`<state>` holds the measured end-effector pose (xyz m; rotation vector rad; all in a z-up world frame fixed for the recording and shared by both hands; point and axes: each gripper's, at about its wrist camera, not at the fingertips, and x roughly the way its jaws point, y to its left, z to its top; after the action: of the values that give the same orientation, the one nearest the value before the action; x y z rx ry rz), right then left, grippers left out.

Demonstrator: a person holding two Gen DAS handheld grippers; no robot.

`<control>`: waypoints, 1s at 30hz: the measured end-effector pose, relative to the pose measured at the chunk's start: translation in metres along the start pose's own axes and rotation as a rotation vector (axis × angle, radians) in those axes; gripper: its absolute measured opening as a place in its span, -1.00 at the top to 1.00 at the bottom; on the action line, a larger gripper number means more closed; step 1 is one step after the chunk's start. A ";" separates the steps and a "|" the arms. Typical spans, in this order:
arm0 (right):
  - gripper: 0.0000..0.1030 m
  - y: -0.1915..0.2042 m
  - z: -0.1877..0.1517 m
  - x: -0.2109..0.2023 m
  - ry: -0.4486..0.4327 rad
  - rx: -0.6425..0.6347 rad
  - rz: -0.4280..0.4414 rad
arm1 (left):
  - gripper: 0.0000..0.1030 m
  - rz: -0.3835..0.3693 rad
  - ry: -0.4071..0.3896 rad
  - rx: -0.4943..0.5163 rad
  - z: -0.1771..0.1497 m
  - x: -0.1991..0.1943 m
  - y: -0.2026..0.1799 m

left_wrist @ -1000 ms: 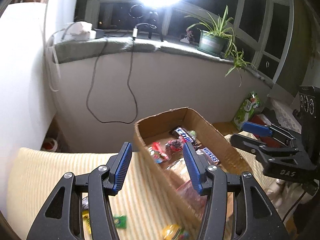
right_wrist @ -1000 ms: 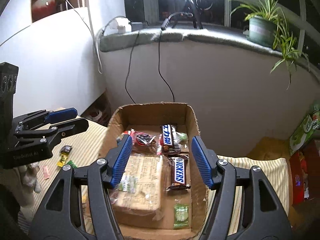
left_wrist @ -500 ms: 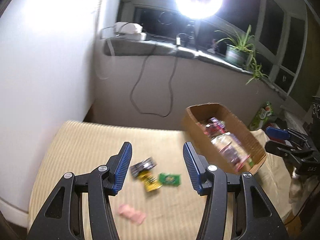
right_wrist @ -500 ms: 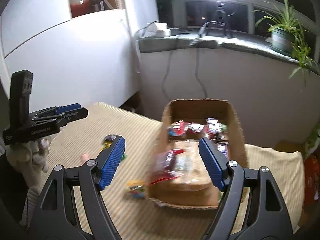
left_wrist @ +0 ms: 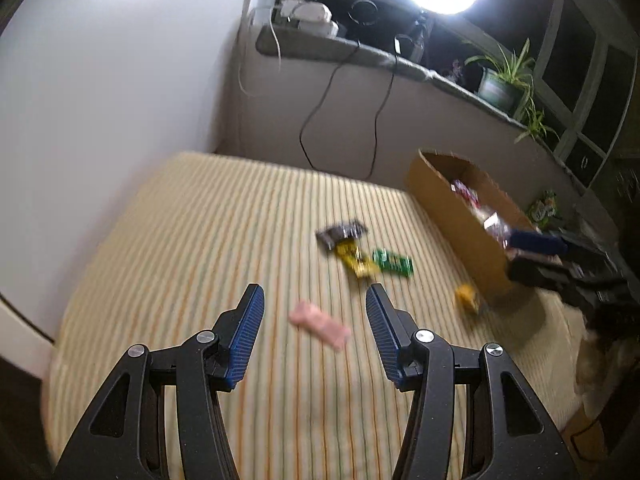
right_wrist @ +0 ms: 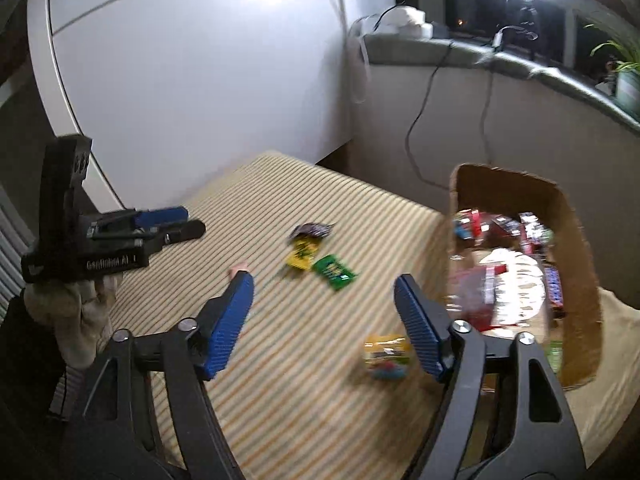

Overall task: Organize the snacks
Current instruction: 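Grasp the pink packet with the left gripper while the right grasps the yellow packet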

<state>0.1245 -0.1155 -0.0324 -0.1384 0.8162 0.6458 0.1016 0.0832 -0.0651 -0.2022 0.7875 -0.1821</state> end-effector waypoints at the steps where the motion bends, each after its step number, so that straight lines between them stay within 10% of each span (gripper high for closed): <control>1: -0.29 0.003 0.000 0.006 0.010 0.003 0.012 | -0.01 -0.007 0.013 0.003 -0.006 0.001 -0.001; 13: 0.25 0.013 0.009 0.090 0.153 0.083 0.106 | -0.01 -0.057 0.116 0.011 -0.026 0.027 -0.009; 30: 0.35 0.007 0.016 0.152 0.225 0.113 0.054 | -0.01 -0.038 0.146 0.008 -0.017 0.058 -0.010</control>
<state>0.2077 -0.0313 -0.1299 -0.0874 1.0739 0.6406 0.1291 0.0575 -0.1139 -0.1978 0.9286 -0.2380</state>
